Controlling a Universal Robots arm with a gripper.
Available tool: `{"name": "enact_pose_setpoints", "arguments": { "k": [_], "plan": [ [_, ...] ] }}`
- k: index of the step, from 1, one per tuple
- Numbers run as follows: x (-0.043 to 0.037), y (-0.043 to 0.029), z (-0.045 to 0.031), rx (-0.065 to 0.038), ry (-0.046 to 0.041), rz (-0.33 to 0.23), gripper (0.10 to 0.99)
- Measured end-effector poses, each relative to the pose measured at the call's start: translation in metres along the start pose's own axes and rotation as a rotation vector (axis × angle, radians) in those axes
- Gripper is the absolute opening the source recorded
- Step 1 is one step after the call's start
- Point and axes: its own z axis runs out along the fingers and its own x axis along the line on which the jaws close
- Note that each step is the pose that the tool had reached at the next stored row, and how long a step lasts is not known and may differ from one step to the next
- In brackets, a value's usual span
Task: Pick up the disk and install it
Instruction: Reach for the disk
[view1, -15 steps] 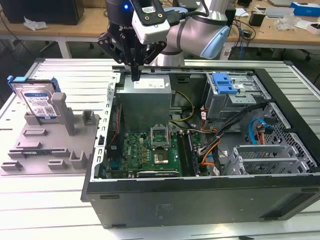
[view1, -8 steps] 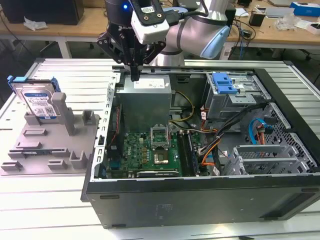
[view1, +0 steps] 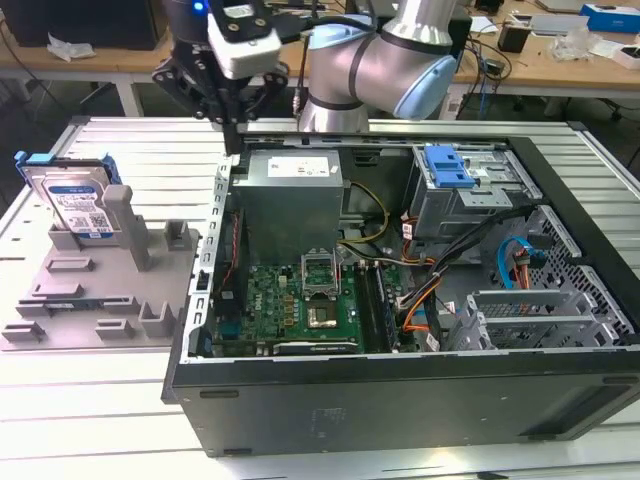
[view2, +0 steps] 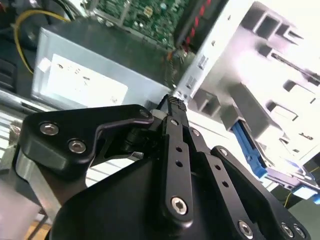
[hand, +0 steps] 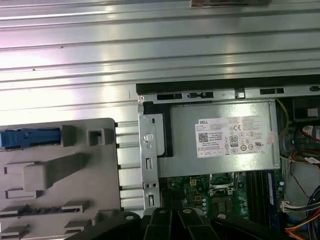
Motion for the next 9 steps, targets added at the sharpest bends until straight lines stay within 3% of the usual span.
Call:
{"name": "enact_pose_setpoints", "arguments": {
  "k": [4,6,8,9],
  "plan": [
    [0.0163,0.0059,0.0002,0.0,0.0,0.0,0.106],
    [0.0308,0.0099,0.0003,0.0,0.0001,0.0,0.106],
    [0.0398,0.012,0.0003,0.0,0.0,0.0,0.106],
    [0.0535,0.014,0.0005,0.0,0.0,0.0,0.106]
  ]
}}
